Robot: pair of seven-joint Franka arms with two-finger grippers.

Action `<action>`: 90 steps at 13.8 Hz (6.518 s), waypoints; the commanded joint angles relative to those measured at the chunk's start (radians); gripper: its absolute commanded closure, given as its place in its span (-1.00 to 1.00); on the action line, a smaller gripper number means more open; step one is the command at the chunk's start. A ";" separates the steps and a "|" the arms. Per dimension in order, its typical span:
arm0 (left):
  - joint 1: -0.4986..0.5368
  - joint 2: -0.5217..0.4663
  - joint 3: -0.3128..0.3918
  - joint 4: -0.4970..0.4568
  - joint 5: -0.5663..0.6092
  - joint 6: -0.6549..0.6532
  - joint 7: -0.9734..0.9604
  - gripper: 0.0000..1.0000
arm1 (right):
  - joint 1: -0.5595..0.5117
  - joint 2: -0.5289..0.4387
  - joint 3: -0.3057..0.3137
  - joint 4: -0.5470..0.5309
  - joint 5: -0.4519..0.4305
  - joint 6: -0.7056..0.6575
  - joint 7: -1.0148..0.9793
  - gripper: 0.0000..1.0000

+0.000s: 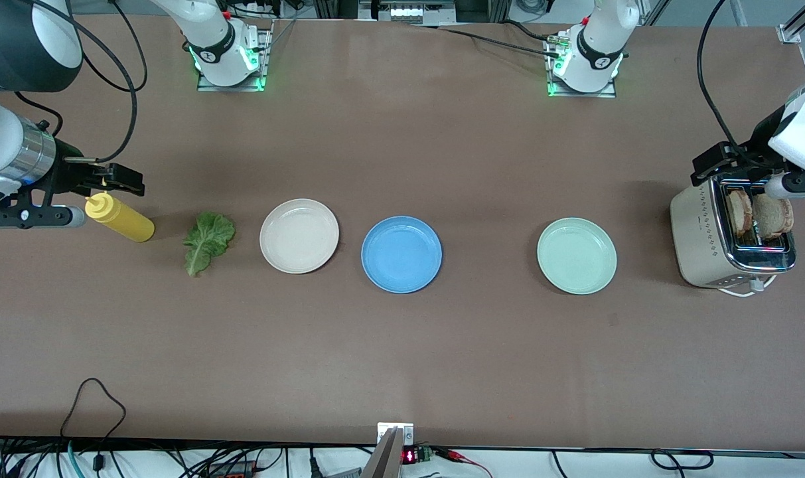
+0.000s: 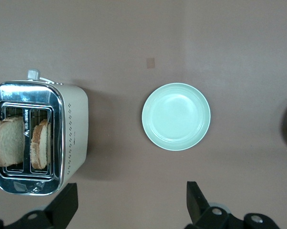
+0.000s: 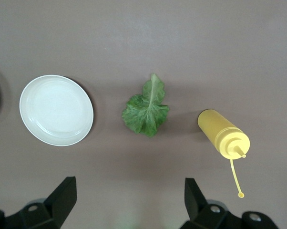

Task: Make sandwich in blue plate with both arms
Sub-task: 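Pull bread from the toaster with the left gripper while the right gripper grasps lettuce, then lower bread onto the blue plate with the left gripper while the right gripper lifts lettuce, then place the lettuce on the bread with the right gripper while the left gripper returns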

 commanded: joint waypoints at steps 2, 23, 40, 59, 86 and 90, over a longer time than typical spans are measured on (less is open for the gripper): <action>0.008 -0.027 -0.003 -0.024 0.020 -0.019 0.000 -1.00 | 0.003 -0.003 -0.003 0.004 0.013 -0.012 -0.003 -1.00; 0.357 0.348 0.003 -0.047 0.035 0.117 0.318 -0.12 | 0.014 0.135 -0.007 -0.075 -0.050 0.126 0.072 -1.00; 0.337 0.269 -0.171 0.293 -0.032 -0.340 0.297 0.99 | -0.028 0.310 -0.009 -0.407 -0.049 0.735 0.261 -1.00; -0.319 0.642 -0.262 0.184 -0.529 0.505 -0.211 0.99 | -0.046 0.388 -0.009 -0.401 -0.041 0.791 0.244 0.88; -0.289 0.646 -0.184 0.244 -0.550 0.475 -0.149 -1.00 | 0.303 0.336 0.000 -0.100 0.536 0.450 0.938 0.95; -0.194 0.537 -0.142 0.250 -0.277 0.285 -0.147 -1.00 | 0.437 0.411 0.000 -0.099 0.640 0.650 1.122 0.94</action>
